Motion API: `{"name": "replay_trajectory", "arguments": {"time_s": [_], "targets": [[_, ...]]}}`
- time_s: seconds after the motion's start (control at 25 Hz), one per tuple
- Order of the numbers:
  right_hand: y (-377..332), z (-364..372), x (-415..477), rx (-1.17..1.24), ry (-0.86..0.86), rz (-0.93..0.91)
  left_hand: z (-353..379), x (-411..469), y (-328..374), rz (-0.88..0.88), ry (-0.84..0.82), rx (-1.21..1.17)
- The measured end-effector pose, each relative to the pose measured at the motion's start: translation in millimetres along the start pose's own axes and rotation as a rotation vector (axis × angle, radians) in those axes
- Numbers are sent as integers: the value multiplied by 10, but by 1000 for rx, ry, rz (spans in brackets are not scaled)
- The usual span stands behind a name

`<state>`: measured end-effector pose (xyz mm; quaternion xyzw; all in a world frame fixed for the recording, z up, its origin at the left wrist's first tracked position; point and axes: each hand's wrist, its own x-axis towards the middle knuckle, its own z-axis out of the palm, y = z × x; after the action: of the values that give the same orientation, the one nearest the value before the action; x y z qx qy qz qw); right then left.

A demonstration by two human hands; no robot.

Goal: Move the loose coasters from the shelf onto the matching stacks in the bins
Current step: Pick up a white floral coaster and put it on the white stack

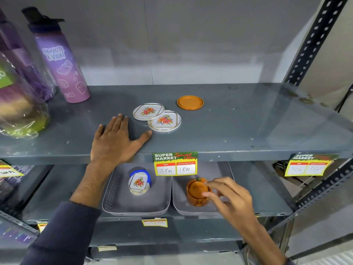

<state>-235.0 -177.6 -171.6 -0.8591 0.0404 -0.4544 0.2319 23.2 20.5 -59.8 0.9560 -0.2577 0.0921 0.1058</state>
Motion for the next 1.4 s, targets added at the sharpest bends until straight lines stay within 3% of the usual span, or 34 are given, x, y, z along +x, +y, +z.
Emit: {"name": "replay_trajectory", "arguments": {"time_s": [0.12, 0.28, 0.6, 0.88, 1.08, 1.28, 1.4], "targets": [[-599, -362, 605, 81, 173, -127, -4, 18, 2, -4, -30, 6], [-837, -208, 1350, 148, 175, -37, -50, -13, 11, -7, -26, -20], [-618, 778, 2187, -35, -416, 256, -58, -37, 35, -29, 14, -47], [-489, 1259, 2480, -150, -585, 321, -83, -35, 40, -29, 5, -70], [-670, 993, 2442, 14, -375, 269, -80, -38, 41, -21, 13, -77], [-1285, 205, 2301, 61, -35, 17, -52, -18, 46, -8, 37, -65], [-1599, -200, 2126, 59, 69, -162, -43, -38, 37, 12, 32, -20]]}}
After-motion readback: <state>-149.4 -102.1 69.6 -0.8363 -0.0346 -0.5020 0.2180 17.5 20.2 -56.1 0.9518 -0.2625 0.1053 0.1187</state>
